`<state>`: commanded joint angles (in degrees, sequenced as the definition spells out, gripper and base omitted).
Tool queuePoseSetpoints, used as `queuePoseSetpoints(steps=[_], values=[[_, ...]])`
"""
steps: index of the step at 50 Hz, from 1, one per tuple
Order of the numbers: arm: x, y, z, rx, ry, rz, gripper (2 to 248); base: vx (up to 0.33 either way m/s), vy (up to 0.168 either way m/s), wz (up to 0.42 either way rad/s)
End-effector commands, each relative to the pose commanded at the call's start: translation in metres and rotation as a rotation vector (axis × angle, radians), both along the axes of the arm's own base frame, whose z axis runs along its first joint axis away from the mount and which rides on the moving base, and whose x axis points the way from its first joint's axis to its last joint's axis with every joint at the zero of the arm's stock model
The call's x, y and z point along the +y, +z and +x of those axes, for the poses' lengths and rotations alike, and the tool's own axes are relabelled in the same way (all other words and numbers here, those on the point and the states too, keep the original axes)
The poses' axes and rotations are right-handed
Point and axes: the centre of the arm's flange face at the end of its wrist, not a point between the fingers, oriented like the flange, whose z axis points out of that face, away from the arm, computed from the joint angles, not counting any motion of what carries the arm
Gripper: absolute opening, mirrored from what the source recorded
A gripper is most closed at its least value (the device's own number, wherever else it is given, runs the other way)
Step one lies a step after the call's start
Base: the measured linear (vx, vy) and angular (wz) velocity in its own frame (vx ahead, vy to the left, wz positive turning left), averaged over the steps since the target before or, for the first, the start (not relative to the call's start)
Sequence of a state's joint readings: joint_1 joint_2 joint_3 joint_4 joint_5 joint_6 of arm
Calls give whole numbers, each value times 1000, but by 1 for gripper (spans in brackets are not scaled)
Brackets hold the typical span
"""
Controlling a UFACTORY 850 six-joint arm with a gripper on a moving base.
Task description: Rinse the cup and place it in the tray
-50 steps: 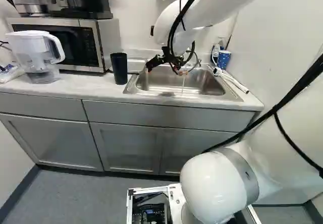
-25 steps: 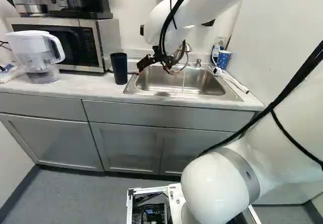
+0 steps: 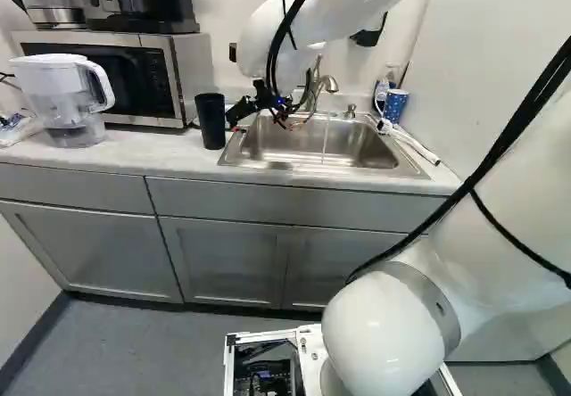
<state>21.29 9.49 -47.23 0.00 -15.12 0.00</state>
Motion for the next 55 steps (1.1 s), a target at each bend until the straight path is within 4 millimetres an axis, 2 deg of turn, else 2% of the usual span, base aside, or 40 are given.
queuePoseSetpoints(steps=[44, 55], values=[[74, 2, -5, -3, 154, 1, 247, 0, 0, 0], [84, 3, -8, -25, 176, 12, 247, 0, 0, 0]])
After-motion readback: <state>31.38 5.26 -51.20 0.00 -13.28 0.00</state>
